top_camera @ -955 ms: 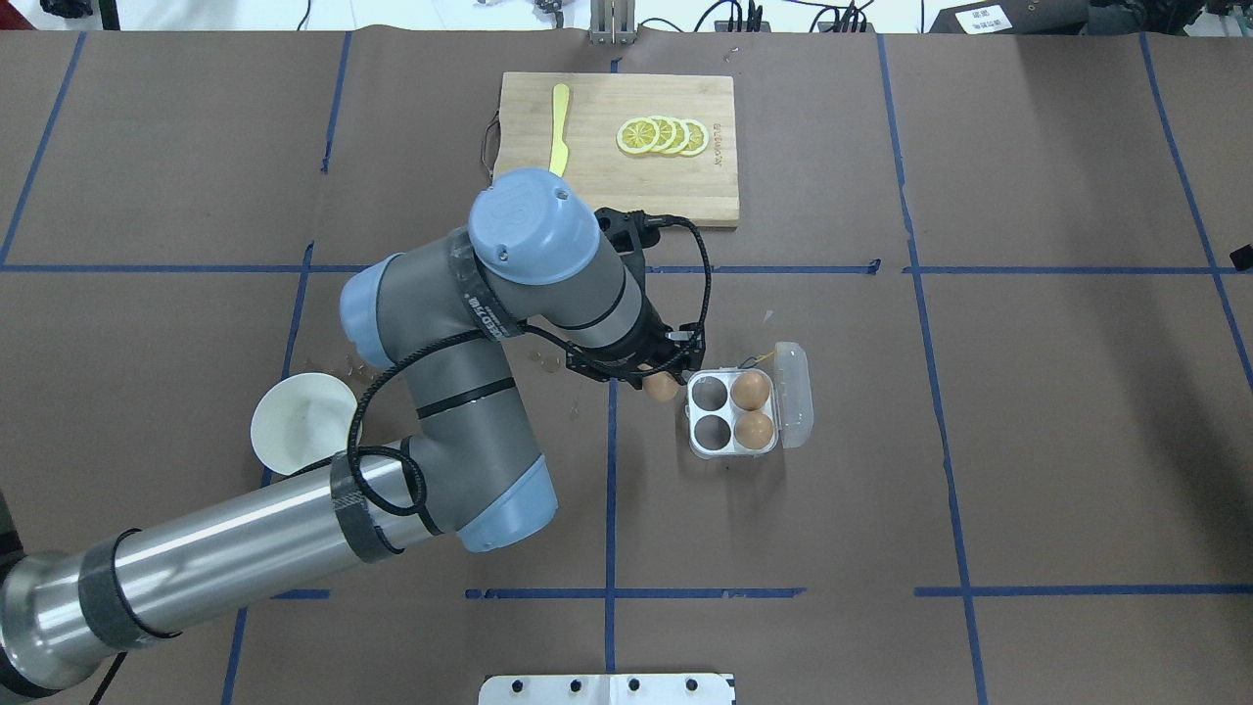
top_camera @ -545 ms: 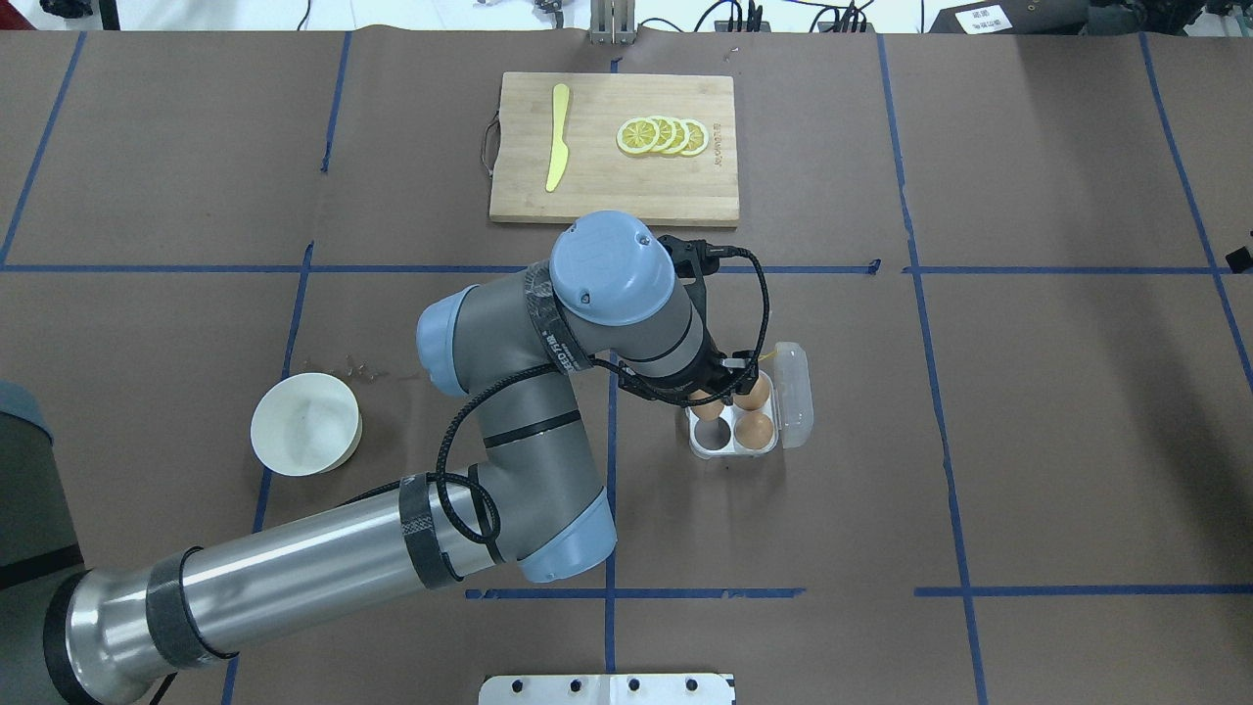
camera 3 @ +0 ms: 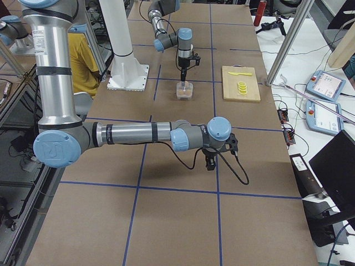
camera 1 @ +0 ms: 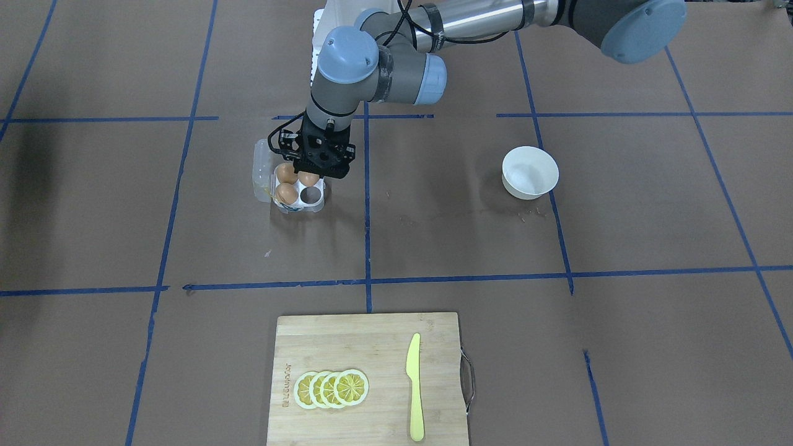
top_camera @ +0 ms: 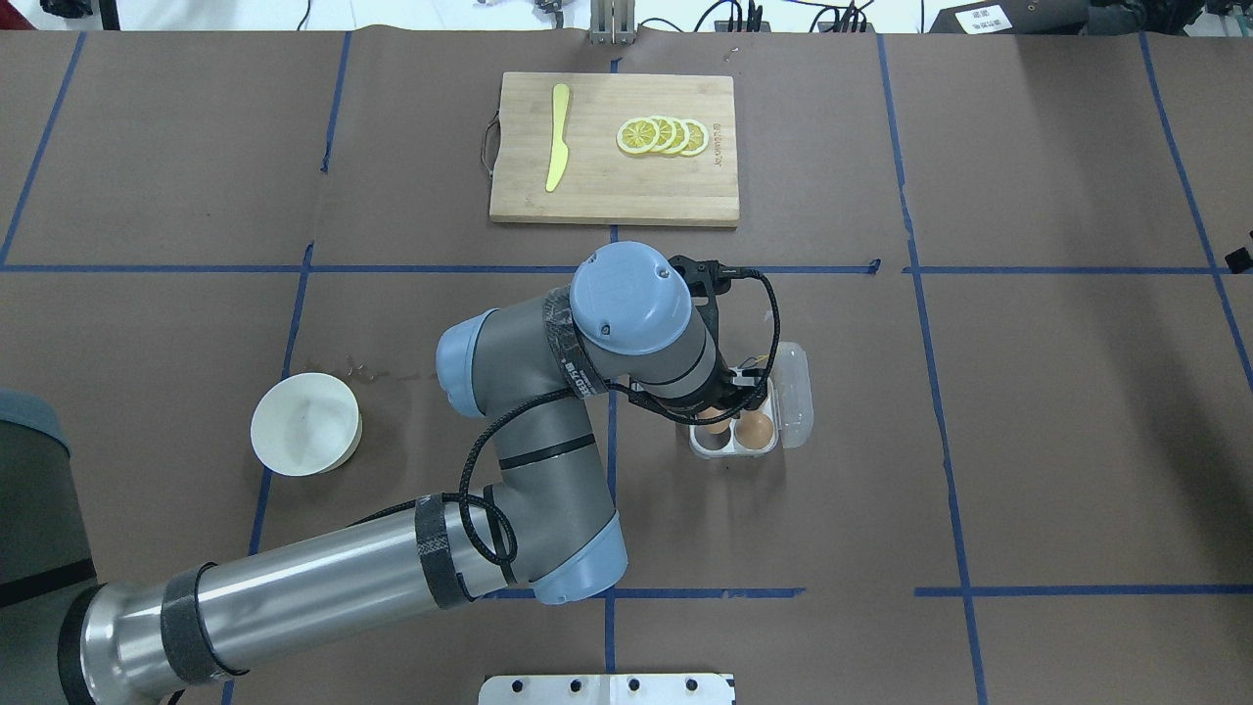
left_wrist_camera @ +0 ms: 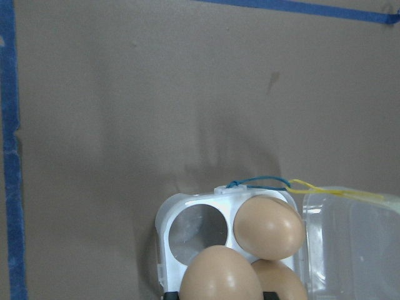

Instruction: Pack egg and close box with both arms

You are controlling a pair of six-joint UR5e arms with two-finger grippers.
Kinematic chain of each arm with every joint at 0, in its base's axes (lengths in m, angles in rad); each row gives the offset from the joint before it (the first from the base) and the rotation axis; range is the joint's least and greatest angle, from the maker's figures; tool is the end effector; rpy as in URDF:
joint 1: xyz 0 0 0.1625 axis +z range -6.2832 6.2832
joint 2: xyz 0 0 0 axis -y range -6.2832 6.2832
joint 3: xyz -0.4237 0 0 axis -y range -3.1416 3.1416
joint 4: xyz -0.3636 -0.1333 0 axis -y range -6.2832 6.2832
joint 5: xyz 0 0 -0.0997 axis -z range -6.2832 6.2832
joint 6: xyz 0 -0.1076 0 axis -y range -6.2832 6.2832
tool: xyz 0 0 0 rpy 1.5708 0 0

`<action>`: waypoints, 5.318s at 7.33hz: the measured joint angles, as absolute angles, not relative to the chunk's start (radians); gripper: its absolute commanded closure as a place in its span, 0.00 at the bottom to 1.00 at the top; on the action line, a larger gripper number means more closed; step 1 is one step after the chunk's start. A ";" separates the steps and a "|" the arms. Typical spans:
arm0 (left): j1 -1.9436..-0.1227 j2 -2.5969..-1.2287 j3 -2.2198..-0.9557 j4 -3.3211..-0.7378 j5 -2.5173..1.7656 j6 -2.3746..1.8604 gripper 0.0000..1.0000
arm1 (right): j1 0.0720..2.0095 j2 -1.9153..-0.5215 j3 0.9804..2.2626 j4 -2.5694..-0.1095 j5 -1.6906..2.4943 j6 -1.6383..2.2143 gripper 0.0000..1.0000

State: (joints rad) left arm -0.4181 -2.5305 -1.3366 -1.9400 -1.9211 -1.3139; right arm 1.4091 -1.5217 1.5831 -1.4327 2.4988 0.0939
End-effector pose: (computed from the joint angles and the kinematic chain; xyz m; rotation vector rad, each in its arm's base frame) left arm 0.6504 -0.3944 0.1221 0.0618 1.1242 0.0479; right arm -0.0330 -0.4954 0.6068 0.0656 -0.9415 -0.1552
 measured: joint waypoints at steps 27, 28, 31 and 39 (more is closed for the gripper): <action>-0.996 -1.948 -1.825 -1.781 -2.156 -0.594 0.20 | 0.679 -1.481 1.872 -0.886 2.051 1.345 1.00; -1.010 -1.932 -1.825 -1.781 -2.157 -0.568 0.20 | 0.638 -1.448 1.873 -0.897 2.001 1.385 1.00; -1.018 -1.920 -1.825 -1.781 -2.158 -0.553 0.20 | 0.609 -1.360 1.876 -0.999 1.913 1.419 1.00; -1.082 -1.840 -1.827 -1.781 -2.158 -0.376 0.18 | 0.756 -1.378 1.909 -1.074 2.029 1.331 1.00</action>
